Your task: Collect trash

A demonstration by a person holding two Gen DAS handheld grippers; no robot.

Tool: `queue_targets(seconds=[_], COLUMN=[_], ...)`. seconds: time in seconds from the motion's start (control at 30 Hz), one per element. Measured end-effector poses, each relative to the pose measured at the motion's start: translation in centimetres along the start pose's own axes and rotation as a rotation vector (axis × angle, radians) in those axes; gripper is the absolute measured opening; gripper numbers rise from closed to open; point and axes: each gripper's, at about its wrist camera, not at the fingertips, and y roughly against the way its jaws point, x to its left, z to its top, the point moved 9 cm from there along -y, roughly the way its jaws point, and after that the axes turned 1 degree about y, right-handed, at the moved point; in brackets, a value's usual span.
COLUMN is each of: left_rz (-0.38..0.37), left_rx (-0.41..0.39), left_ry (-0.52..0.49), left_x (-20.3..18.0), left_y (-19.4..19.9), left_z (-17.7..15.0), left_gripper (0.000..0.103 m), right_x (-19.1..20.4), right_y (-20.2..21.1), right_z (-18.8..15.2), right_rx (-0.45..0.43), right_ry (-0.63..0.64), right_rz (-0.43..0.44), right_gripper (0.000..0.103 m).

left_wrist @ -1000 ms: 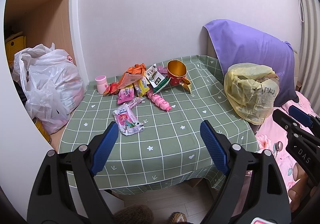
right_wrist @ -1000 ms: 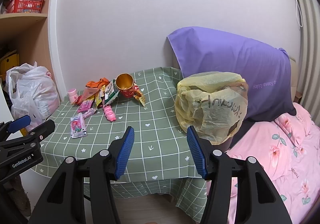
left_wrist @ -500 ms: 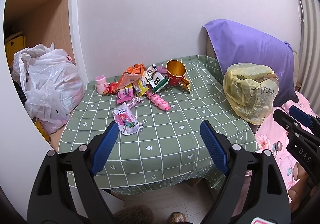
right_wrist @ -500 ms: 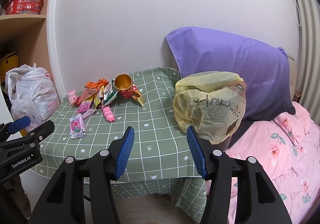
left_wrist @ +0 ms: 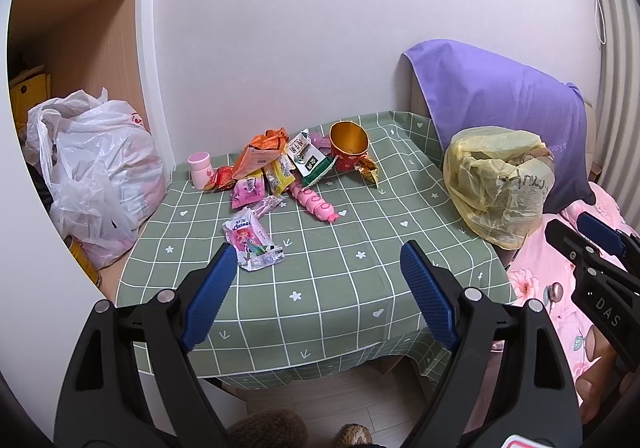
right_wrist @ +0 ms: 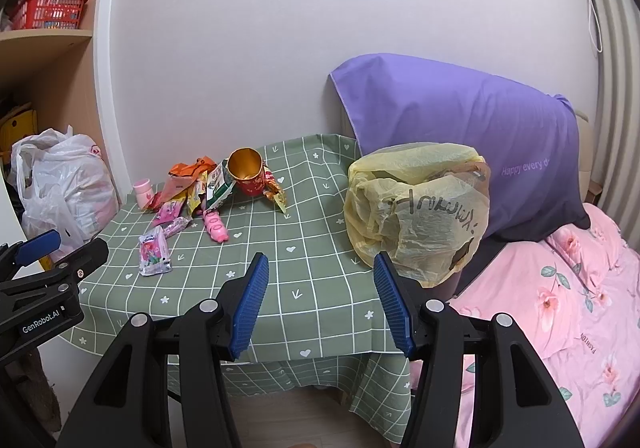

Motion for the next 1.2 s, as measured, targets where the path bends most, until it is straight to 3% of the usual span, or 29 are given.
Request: queue_targets(seconds=[0.23,0.43,0.7,0.83,0.93,1.07,1.13,1.2], left_rz=[0.011,0.049,0.079,0.055,0.06,-0.001,-0.032,-0.045], left_rx=[0.008,0.017,0.069,0.08,0.098,0.159,0.228,0.281], left_ry=[0.009,0.062,0.113,0.086,0.119,0.21,0.254,0.223], left_x=[0.5,3.5,8.3,9.9,11.6,12.8,13.2,13.1], left_y=[-0.4,-2.6,-7.1,-9.5,-11.2,-14.8,-16.9,-18.6], left_z=[0.1,0.8,1.4,2.4,2.6,1.9,0.9,0.4], left_gripper=[0.08,0.08,0.08,0.08,0.081,0.086,0.086,0.086], right_x=[-0.5,-0.5,1.4,3.1,4.8,6.2,6.6,7.0], right_y=[-0.6,-2.7,-8.6,-12.2,-14.8,-18.1,-19.4,-20.7], right_z=[-0.1,0.0,2.0,3.8,4.8,5.1,5.0,5.1], right_rx=[0.013,0.039,0.062,0.068,0.08,0.103,0.121,0.131], right_ry=[-0.013,-0.014,0.015,0.031,0.069,0.112,0.124,0.138], right_rz=[0.008,0.024,0.086,0.16,0.208,0.233,0.239,0.245], right_gripper=[0.052,0.052,0.052,0.052,0.052,0.052,0.052,0.052])
